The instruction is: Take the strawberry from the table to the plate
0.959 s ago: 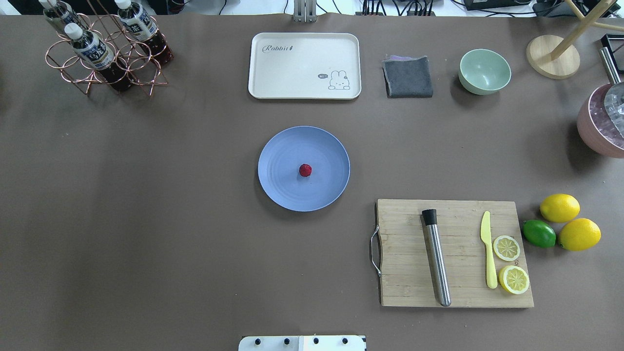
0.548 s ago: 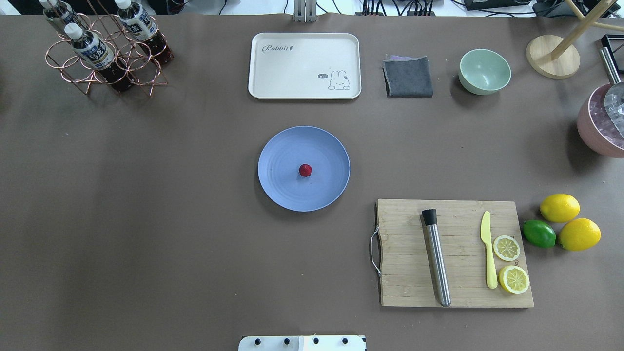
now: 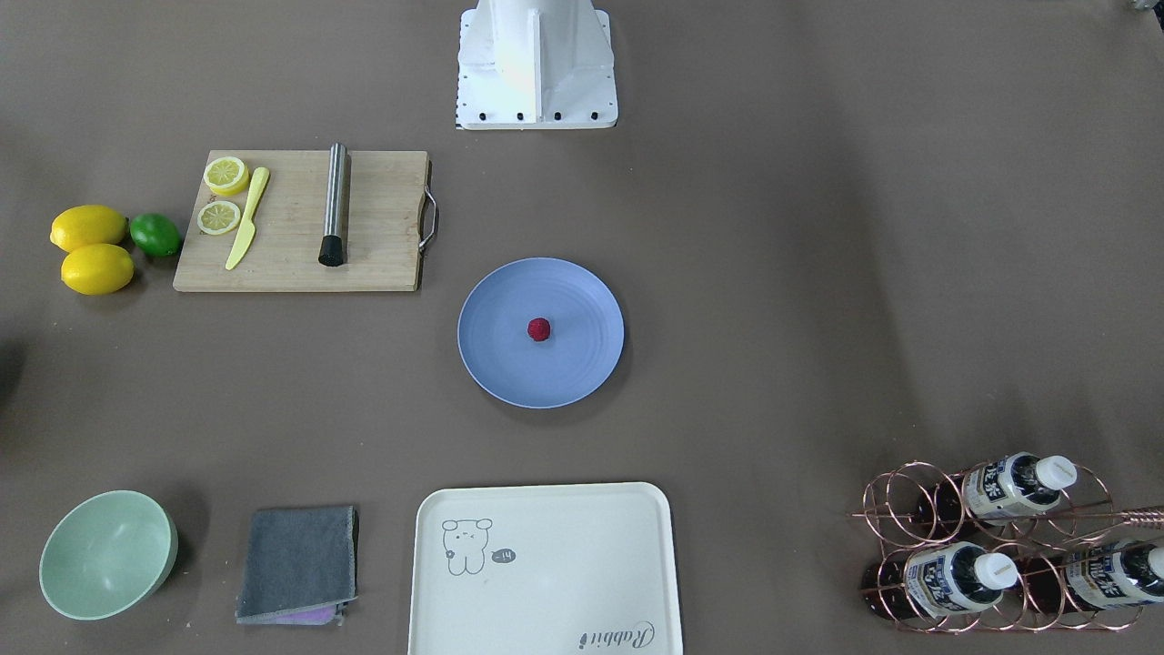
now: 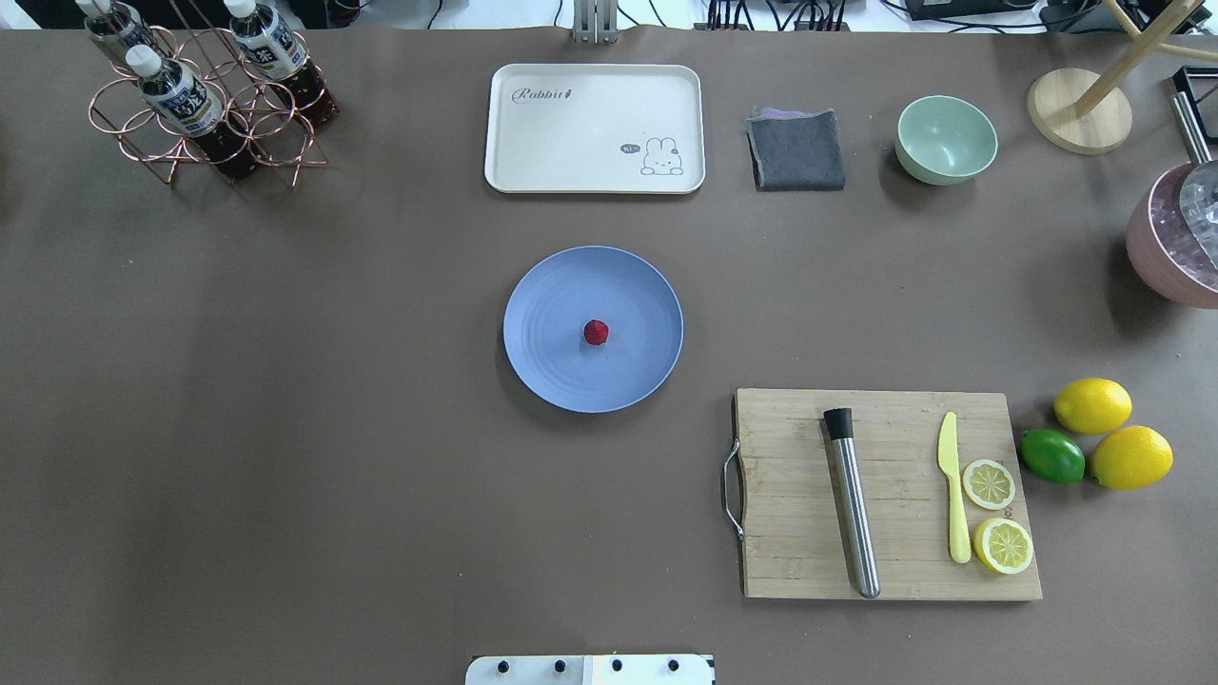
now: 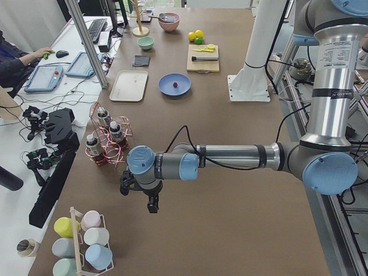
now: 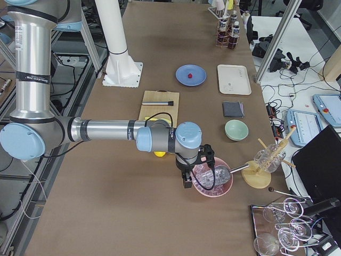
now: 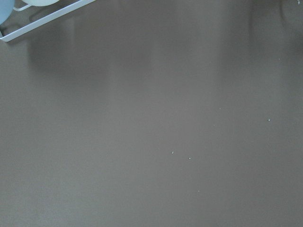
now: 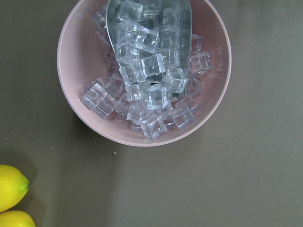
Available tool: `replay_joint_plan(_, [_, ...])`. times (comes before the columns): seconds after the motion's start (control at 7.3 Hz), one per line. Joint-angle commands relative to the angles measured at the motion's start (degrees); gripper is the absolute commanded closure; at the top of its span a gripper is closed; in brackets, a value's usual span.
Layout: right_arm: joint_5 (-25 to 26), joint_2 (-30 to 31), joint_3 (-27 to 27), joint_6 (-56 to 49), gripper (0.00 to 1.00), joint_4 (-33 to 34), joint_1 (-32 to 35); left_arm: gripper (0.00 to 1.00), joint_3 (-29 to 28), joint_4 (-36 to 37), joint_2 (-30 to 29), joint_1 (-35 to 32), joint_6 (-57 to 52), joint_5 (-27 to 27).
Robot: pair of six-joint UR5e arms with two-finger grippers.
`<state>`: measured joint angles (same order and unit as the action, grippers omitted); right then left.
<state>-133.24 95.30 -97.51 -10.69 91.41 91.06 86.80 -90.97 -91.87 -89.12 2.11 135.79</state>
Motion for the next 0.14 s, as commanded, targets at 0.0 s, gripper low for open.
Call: replay_joint_plan(0.0, [0.0,0.1,-0.1,0.0,0.00,0.0,0.0,0.02,0.1,0.0,-0.1,0.0,0.0,0.1])
